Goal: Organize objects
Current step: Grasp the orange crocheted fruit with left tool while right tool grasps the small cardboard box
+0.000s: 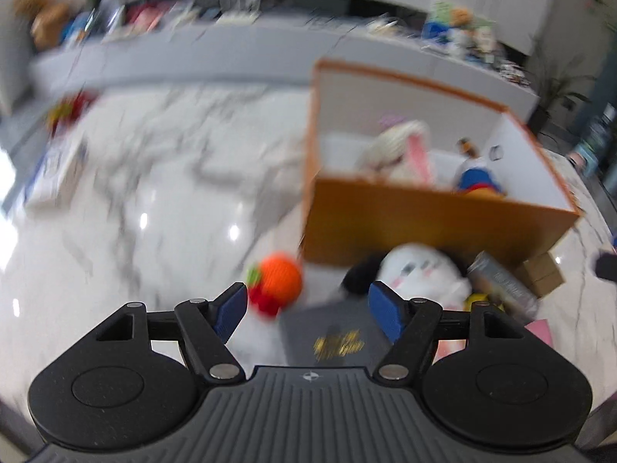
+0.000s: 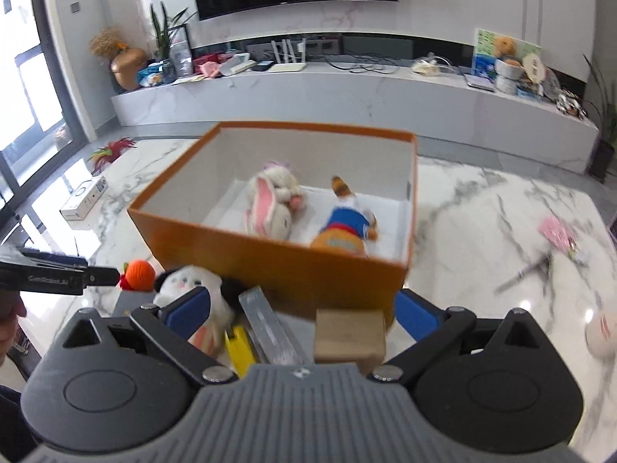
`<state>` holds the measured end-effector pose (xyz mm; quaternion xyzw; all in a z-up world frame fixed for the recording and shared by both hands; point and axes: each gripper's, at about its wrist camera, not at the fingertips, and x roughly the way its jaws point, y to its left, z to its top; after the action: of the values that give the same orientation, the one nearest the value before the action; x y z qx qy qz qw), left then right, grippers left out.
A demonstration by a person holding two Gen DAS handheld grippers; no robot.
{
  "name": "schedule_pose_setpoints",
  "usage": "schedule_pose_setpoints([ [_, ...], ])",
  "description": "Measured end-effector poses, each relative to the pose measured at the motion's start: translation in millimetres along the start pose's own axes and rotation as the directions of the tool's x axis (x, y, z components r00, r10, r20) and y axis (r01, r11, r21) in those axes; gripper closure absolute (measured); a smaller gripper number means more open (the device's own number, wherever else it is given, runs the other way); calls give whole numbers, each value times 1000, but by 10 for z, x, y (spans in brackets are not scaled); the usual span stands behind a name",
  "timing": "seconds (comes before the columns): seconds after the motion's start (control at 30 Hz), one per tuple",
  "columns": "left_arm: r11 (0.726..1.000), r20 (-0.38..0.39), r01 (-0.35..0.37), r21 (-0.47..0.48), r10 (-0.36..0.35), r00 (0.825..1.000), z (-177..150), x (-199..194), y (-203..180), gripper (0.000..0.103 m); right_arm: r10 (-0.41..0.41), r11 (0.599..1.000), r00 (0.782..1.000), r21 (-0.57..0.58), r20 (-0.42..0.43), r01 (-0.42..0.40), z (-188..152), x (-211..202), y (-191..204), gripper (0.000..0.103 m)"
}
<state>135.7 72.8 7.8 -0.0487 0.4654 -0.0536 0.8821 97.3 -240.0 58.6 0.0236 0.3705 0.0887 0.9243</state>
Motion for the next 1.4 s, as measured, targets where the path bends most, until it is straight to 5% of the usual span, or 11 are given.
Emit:
schedule_pose_setpoints([
  [0.17,985,-33,40,-165,-46,998,-41,229,252,21,29,996,999,89,-25,-27,-287,-34,-126,1],
  [0.33,974,-31,60,-219,-69,997,60,369,354,21,18,995,999,102,-36,-14,-321,10,-196,1],
  [0.63,991,-76,-31,-127,22,997,124,715,287,21,21,992,998,122,-53,-14,-358,201,-284,1],
  [1.0,994,-101,-50,-100,39,994,89,850,242,23,-38,952,998,301,-55,53,-358,597,-440,1],
  [1.4,996,-95,-61,-65,54,994,81,857,217,23,-67,939,989,328,-130,107,-371,1015,-498,8],
])
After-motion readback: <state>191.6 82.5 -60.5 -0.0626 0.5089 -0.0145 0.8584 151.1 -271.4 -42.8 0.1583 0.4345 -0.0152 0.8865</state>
